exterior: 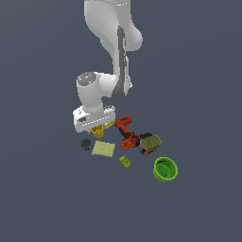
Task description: Pick up a designated object from a clutter of objects.
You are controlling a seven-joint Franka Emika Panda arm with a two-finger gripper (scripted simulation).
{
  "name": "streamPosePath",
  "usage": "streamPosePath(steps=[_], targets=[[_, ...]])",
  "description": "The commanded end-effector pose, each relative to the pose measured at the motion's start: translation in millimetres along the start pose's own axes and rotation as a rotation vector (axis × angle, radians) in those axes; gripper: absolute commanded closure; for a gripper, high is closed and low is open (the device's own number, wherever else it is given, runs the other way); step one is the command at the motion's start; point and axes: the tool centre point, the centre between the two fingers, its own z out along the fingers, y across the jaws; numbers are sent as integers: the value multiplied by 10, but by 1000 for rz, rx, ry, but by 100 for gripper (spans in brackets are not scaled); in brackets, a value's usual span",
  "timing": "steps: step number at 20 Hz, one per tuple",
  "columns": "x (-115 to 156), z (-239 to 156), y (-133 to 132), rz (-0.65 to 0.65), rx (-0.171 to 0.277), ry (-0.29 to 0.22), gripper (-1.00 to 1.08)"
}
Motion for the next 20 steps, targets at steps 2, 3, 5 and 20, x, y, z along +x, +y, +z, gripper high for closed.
streamPosePath(steps=[2,3,5,20], targets=[[-255,252,-135,10,44,-58,108],[-3,2,0,0,1,0,108],[-4,-7,-2,0,1,0,108],[-54,-573,-160,2,7,-10,108]])
